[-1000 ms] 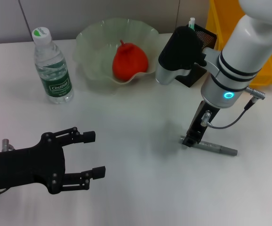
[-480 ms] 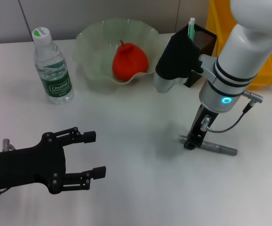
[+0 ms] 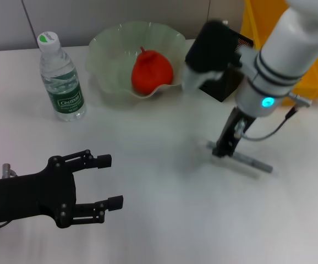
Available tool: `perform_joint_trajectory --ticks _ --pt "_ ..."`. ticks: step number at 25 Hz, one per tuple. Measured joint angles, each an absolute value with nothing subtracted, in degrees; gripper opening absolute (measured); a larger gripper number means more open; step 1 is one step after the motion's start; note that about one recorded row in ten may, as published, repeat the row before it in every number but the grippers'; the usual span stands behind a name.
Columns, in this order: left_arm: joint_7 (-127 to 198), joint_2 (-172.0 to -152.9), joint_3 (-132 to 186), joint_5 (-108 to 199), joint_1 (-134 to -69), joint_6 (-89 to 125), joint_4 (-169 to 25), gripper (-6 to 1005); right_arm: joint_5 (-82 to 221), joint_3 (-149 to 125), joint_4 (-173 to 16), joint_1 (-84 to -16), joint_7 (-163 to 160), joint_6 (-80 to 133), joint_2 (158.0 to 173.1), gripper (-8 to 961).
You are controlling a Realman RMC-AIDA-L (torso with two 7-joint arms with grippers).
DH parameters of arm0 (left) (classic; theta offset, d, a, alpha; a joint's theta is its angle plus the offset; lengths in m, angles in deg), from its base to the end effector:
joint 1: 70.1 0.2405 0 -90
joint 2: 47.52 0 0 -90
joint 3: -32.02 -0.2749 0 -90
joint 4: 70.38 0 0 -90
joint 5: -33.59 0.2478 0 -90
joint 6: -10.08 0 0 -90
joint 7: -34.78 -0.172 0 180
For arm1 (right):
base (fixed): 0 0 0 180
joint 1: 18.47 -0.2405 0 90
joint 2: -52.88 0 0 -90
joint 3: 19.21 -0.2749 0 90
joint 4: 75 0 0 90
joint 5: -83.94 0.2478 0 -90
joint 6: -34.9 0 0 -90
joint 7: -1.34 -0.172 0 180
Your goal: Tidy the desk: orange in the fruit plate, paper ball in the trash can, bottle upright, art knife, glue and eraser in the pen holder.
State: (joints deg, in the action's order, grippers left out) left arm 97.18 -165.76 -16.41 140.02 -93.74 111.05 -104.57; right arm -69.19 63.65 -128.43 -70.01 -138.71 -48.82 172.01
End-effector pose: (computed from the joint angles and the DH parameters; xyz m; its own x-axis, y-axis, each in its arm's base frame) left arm -0.2905 0.3109 -0.0456 0.8043 0.1506 0.5748 0.2179 -0.9747 -0.0496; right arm 0.1803 0.4391 -0.0839 0.7386 -0.5003 0.4519 -0.3611 -0.8596 -0.3614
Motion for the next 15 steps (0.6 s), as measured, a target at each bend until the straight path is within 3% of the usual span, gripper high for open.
perform_joint_trajectory --ticks 6,15 --pt "97.18 -165.73 -16.41 140.02 -93.69 111.11 -104.57 827 -73.83 53.41 -139.73 -68.95 -138.26 -53.29 171.54 149" --pt "97.12 -165.73 -16.41 140.02 -93.65 111.11 -104.57 827 -74.69 41.61 -149.8 -68.83 -136.9 -52.79 169.35 148"
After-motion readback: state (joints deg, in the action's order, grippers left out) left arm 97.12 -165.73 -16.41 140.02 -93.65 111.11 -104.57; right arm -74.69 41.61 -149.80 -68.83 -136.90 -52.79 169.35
